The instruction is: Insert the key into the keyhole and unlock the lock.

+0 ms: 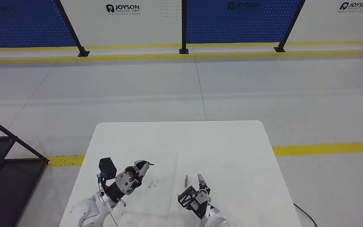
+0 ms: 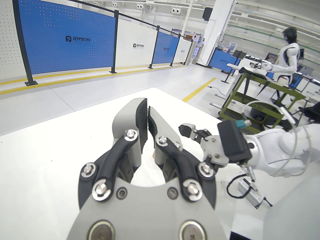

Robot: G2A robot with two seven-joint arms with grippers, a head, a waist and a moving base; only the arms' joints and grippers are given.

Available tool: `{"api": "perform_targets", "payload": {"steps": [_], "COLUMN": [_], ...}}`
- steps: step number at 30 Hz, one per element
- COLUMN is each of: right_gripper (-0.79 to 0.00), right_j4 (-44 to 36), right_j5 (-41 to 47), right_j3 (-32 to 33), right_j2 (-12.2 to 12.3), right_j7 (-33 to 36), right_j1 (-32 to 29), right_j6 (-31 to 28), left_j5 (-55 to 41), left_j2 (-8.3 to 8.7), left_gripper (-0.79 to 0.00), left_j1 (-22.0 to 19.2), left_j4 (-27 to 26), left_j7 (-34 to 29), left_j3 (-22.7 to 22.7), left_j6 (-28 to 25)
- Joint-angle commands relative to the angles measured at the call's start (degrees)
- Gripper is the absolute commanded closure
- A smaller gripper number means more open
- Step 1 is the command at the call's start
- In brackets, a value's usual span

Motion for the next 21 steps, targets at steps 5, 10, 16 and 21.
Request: {"api": "perform_targets", "payload": {"steps": [5, 10, 16, 21], "right_gripper": [-0.628, -0.363, -0.320, -0.302], "right_j4": [6.12, 9.28, 12.10, 14.22], "right_j5": [9.17, 11.64, 14.06, 15.07], "right_j3": [-1.35, -2.36, -3.23, -4.03], "right_j2": [-1.66, -2.58, -3.55, -4.24], "right_j7": [-2.91, -4.36, -6.29, -7.10], "right_j1": [3.74, 5.74, 7.24, 8.28], "right_j6": [0.26, 0.45, 1.56, 1.93], "left_j5": [0.00, 0.00, 0.00, 0.00], "left_j2": [0.00, 0.00, 0.00, 0.00], "left_gripper": [0.000, 0.000, 0.000, 0.000], "left_j1": [0.00, 0.00, 0.00, 0.00], "left_j4": [0.00, 0.00, 0.00, 0.00], "left_j7": [0.00, 0.00, 0.00, 0.00], "left_j3": [0.00, 0.00, 0.00, 0.00], "left_j6": [0.00, 0.00, 0.00, 0.00]}}
